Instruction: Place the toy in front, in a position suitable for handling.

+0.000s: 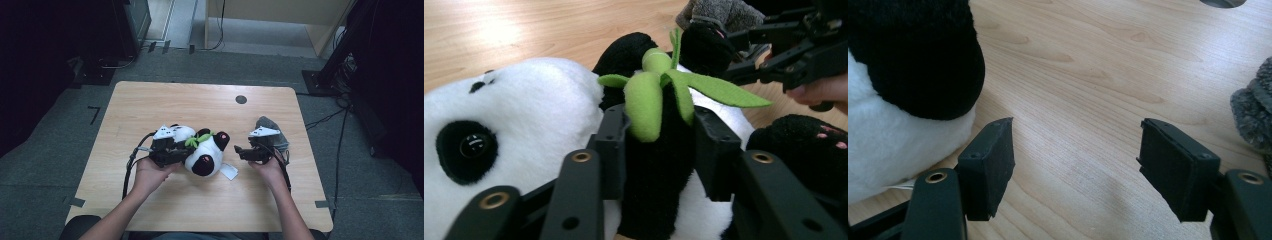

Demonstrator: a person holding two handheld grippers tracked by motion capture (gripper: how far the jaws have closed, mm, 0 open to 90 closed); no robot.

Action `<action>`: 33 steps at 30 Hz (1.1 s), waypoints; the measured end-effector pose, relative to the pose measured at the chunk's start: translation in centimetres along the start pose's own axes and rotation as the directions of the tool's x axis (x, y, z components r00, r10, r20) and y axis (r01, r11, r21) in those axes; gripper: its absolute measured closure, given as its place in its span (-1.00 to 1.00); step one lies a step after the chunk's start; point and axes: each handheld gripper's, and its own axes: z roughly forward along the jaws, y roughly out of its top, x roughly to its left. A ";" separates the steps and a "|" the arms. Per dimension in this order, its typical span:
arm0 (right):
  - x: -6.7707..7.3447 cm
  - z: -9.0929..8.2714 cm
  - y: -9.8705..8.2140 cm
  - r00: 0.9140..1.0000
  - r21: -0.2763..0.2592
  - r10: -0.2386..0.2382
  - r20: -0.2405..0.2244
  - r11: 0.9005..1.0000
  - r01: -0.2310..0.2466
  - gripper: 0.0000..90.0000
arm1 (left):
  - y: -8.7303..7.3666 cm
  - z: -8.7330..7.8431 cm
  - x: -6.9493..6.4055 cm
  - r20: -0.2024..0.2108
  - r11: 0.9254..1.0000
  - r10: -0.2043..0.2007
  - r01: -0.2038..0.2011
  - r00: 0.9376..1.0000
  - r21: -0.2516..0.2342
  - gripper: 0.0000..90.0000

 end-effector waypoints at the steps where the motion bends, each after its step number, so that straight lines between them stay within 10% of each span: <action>1: 0.0 0.0 0.0 1.000 0.000 0.000 0.000 1.000 0.000 -0.32 | 0.0 0.0 0.0 0.000 1.000 0.000 0.000 1.000 0.000 0.21; 6: -0.2 -0.7 0.3 1.000 -0.017 0.008 0.008 1.000 -0.007 -0.31 | 0.2 -0.7 0.7 0.055 1.000 0.008 -0.008 0.998 -0.006 -0.02; 11: -0.5 -1.2 0.6 1.000 -0.023 0.011 0.018 1.000 -0.010 -0.27 | 0.3 -1.4 1.0 0.046 0.998 0.068 -0.069 0.997 0.008 -0.13; 33: -2.2 -2.8 1.5 1.000 -0.021 0.010 0.029 1.000 -0.009 -0.17 | 0.1 -4.6 4.9 0.007 0.997 0.076 -0.076 0.997 -0.014 -0.34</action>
